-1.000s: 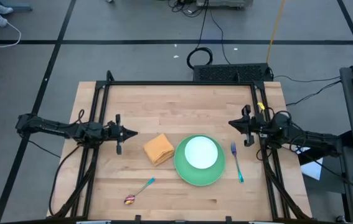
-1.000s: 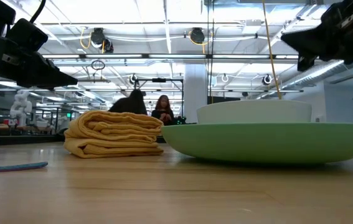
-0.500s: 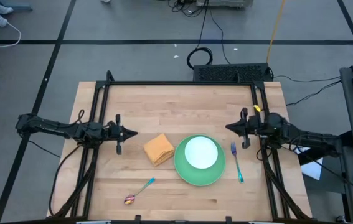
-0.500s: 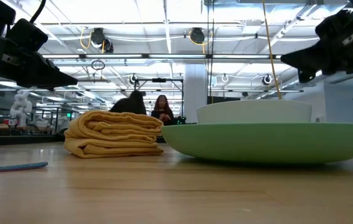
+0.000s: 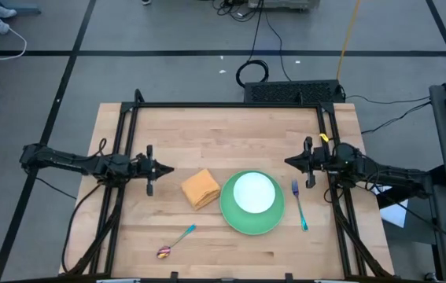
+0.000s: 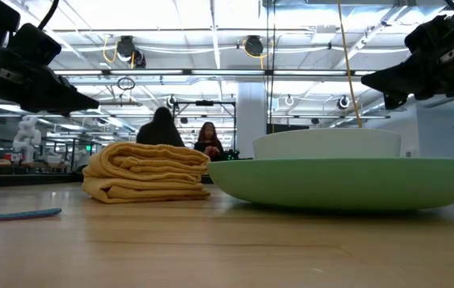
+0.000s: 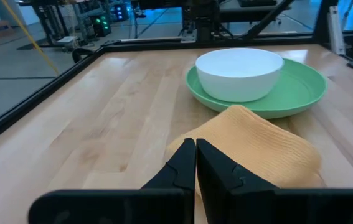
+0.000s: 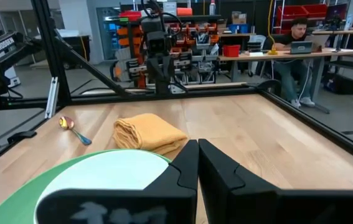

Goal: Set table place
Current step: Put the purple spoon into the white bowl

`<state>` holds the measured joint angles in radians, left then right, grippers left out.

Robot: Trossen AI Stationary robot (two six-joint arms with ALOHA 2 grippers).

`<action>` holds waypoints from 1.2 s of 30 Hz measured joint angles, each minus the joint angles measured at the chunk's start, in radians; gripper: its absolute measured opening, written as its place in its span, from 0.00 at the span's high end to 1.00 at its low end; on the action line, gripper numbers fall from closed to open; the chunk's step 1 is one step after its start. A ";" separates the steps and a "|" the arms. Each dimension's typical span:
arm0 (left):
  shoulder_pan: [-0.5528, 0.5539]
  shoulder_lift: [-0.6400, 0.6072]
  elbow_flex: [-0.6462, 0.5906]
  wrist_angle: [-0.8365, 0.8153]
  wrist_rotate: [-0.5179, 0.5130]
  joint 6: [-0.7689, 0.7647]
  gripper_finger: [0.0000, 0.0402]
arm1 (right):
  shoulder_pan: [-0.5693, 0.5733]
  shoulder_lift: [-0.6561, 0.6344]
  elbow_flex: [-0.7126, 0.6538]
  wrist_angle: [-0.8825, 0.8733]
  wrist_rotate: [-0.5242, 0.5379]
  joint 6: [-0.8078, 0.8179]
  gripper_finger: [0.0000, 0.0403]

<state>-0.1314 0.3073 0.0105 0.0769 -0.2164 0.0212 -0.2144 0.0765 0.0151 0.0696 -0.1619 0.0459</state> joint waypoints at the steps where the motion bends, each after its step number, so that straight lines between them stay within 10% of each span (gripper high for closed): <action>1: 0.000 0.000 0.000 0.000 0.009 0.000 0.95 | 0.000 0.000 0.000 0.000 0.000 0.001 1.00; 18: -0.133 0.000 0.000 0.239 0.240 -0.025 0.95 | 0.000 0.000 0.000 0.000 0.000 -0.006 1.00; 36: -0.354 0.107 0.057 0.344 0.035 0.015 0.95 | 0.000 0.000 0.000 -0.011 0.000 -0.006 1.00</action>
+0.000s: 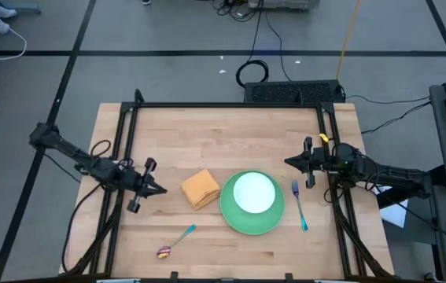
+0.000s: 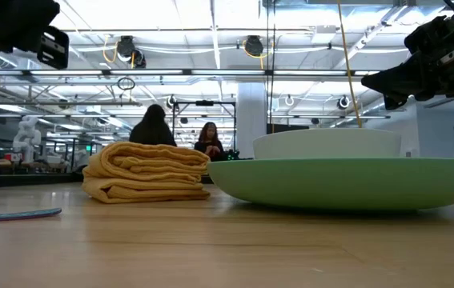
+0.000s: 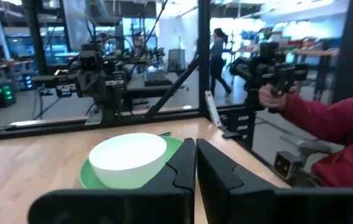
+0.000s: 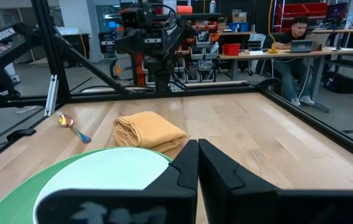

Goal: Set table place
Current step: Put the purple spoon into the white bowl

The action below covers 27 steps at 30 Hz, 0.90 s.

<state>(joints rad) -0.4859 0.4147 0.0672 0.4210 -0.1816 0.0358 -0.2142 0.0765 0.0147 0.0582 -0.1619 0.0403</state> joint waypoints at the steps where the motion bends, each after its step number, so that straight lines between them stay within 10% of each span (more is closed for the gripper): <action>1: -0.014 0.025 0.016 -0.001 -0.027 0.004 0.95 | 0.000 0.000 0.000 0.000 0.000 0.000 1.00; 10: -0.097 0.298 0.216 -0.121 -0.280 -0.115 0.95 | 0.000 0.000 0.000 -0.006 0.000 0.000 1.00; 27: -0.179 0.674 0.442 -0.365 -0.229 -0.307 0.95 | 0.000 0.001 0.000 -0.017 0.000 0.000 1.00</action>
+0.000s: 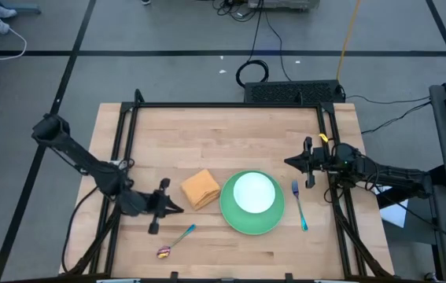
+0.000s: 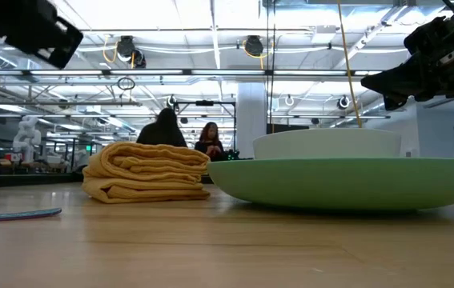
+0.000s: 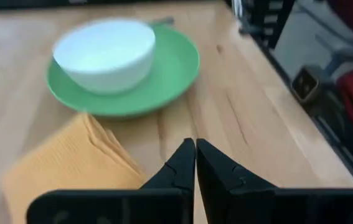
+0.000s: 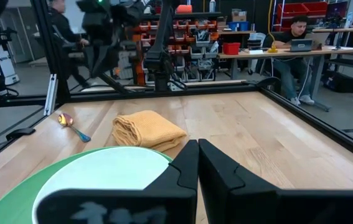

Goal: Set table place
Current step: Put the purple spoon into the white bowl

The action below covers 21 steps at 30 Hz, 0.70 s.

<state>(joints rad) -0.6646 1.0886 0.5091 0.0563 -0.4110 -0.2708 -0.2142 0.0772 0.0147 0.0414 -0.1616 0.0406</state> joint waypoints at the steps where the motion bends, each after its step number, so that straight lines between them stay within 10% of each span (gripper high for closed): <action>1: -0.007 0.022 0.006 -0.008 0.000 -0.021 0.95 | 0.000 0.000 0.000 0.000 0.000 0.000 1.00; 21: -0.098 0.244 0.138 -0.144 0.032 -0.260 0.95 | 0.000 0.001 0.000 0.000 0.000 0.012 1.00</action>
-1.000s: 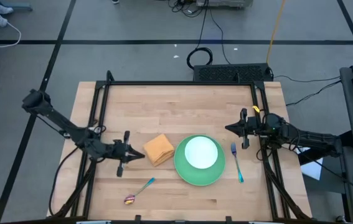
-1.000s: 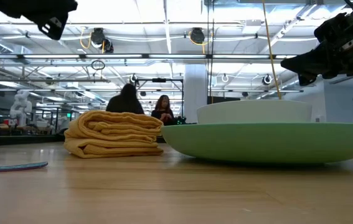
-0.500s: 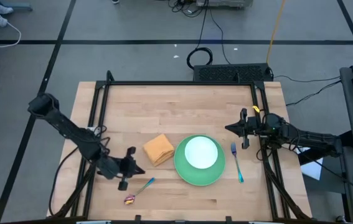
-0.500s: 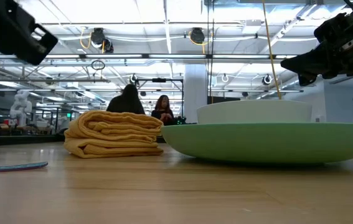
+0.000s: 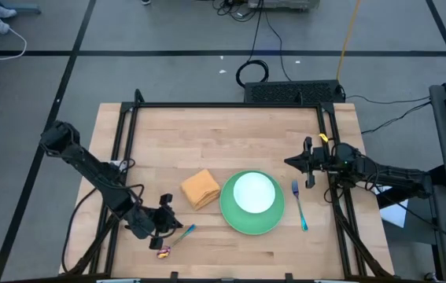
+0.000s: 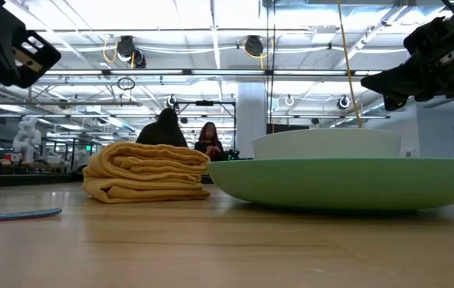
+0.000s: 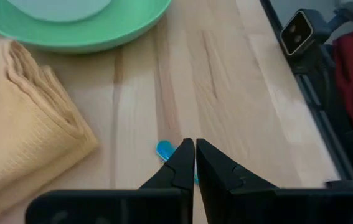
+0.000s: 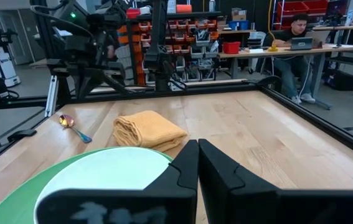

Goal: Set table place
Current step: Put the purple spoon into the white bowl

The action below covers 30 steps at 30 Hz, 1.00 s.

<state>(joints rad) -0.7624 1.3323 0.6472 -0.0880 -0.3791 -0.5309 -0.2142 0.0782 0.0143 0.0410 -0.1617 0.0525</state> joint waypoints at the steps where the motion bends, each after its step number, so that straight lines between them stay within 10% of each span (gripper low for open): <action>1: 0.000 0.000 0.000 0.000 0.012 -0.017 0.95 | 0.000 0.001 0.000 0.000 0.000 0.000 1.00; 20: -0.022 0.037 0.018 -0.014 0.066 -0.227 0.96 | 0.000 0.001 0.000 0.000 0.000 0.000 1.00; 30: -0.058 0.205 0.332 -0.402 -0.015 -0.196 0.99 | 0.000 0.010 0.000 0.000 0.000 0.000 1.00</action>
<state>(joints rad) -0.8202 1.5369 0.9794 -0.4897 -0.3937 -0.7266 -0.2143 0.0883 0.0143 0.0406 -0.1619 0.0521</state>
